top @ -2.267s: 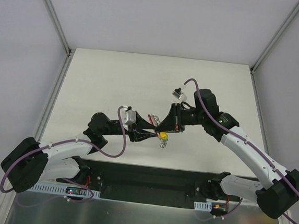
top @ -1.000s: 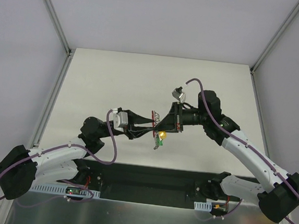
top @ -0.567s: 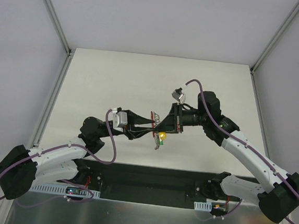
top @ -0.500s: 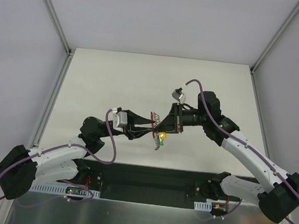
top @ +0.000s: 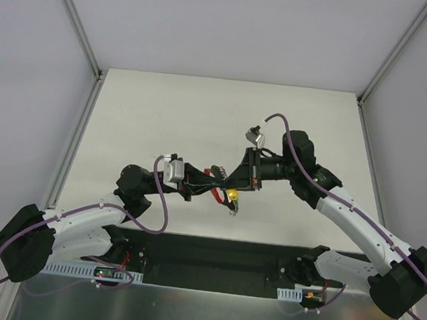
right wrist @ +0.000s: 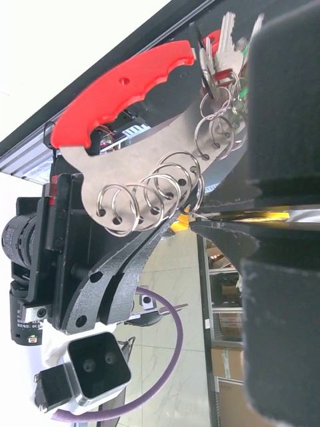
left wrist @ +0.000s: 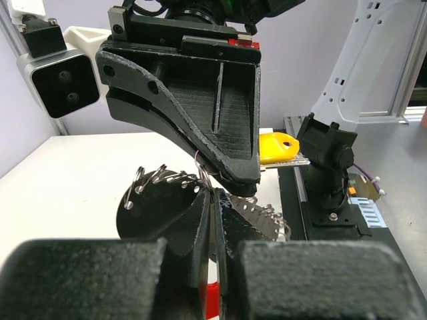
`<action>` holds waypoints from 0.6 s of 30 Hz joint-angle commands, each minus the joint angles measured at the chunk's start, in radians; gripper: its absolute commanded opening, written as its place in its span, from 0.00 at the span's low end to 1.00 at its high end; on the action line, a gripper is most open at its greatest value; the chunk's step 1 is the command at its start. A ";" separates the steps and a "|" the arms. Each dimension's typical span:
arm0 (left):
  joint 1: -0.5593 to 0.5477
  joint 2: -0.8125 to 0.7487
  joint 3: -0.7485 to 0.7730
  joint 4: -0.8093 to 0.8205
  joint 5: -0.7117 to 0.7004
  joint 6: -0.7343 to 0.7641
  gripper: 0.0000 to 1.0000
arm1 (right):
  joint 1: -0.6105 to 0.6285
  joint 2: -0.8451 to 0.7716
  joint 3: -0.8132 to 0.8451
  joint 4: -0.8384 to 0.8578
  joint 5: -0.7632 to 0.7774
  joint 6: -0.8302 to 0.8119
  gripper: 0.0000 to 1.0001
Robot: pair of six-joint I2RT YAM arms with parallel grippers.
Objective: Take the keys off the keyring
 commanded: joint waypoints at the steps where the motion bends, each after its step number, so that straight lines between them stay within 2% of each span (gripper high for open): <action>1: -0.010 0.011 0.050 0.044 0.019 -0.005 0.00 | 0.004 -0.025 0.013 0.013 -0.032 -0.032 0.01; 4: -0.011 0.012 0.059 0.008 -0.036 0.013 0.00 | -0.001 -0.026 0.053 -0.125 -0.003 -0.165 0.01; 5: -0.011 0.006 0.048 0.010 -0.053 0.022 0.00 | 0.001 -0.029 0.079 -0.219 0.034 -0.241 0.05; 6: -0.011 0.003 0.042 0.014 -0.052 0.035 0.00 | 0.001 -0.035 0.110 -0.395 0.070 -0.312 0.07; 7: -0.013 0.000 0.036 0.025 -0.046 0.044 0.00 | 0.001 -0.043 0.139 -0.451 0.132 -0.422 0.10; 9: -0.014 -0.001 0.028 0.042 -0.015 0.065 0.00 | 0.001 -0.072 0.155 -0.547 0.178 -0.481 0.14; 14: -0.019 0.041 0.062 0.047 0.088 0.087 0.00 | 0.001 -0.103 0.161 -0.582 0.270 -0.559 0.18; 18: -0.020 0.057 0.074 0.053 0.100 0.076 0.00 | -0.001 -0.112 0.161 -0.599 0.287 -0.583 0.05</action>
